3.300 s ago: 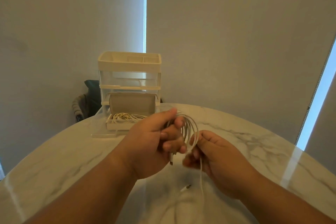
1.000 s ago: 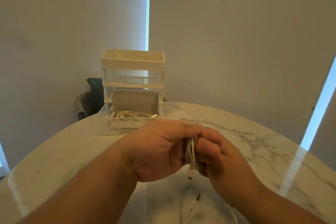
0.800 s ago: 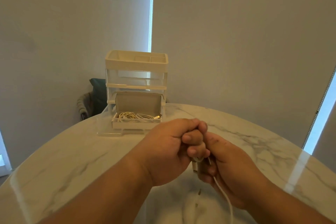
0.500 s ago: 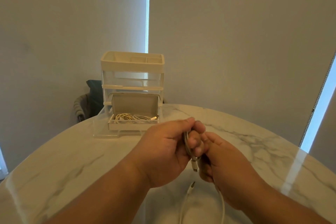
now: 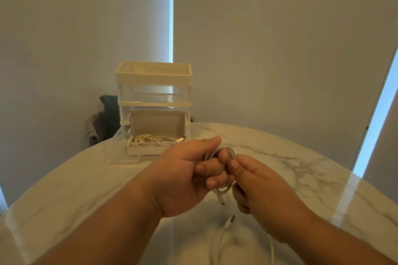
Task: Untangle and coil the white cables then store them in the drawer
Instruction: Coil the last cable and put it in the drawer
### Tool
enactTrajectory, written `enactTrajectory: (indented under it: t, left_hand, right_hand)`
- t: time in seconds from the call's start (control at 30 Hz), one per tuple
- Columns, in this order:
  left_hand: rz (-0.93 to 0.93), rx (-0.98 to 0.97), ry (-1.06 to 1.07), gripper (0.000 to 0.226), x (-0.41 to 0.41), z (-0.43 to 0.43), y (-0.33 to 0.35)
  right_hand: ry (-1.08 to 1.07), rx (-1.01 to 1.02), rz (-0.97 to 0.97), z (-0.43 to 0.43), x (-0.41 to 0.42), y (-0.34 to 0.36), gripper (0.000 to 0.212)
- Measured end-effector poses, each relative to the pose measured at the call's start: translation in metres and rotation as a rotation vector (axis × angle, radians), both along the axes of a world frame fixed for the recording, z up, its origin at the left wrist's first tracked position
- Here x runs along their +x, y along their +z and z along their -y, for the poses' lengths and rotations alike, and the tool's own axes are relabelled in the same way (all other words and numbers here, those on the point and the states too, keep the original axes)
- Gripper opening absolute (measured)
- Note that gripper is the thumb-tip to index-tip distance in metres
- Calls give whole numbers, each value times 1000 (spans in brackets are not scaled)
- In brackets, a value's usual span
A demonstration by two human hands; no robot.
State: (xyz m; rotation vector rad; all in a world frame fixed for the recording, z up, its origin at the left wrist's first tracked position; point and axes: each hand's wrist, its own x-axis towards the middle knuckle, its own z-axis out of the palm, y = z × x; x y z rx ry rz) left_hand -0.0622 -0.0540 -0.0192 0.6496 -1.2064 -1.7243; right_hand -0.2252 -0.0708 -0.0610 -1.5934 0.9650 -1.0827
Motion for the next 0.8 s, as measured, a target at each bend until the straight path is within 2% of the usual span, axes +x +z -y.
enactTrajectory:
  t: [0.13,0.2,0.37,0.5,0.53,0.6,0.63,0.67,0.8]
  left_hand:
    - [-216,29,142,29,-13,2,-4]
    - [-290,43,206,28,-17,3,-4]
    - [-391,120,202,38,-12,2,-1]
    - [-428,95,271,32,-10,4,1]
    - [-434,81,309,32,-8,5,3]
    - [-454,49,376,28,-3,9,6]
    - [-453,32,407,25,0,11,6]
    - [-428,9,444,24,1,12,5]
    - [-115,-161,564,25,-3,14,-3]
  right_hand:
    - [-45,-139,-177,0,-1,1,38]
    - [-26,-142,-223,0,0,-2,39]
    - [10,-63,-198,-5,3,0,40]
    - [91,72,-43,-9,6,1,33]
    - [109,57,-90,-9,5,1,27]
    - [109,-30,-356,-7,4,-3,32]
    - [134,-22,-449,-7,4,-3,38]
    - [163,27,-462,-8,6,-3,43]
    - [263,254,-223,-13,10,-2,44]
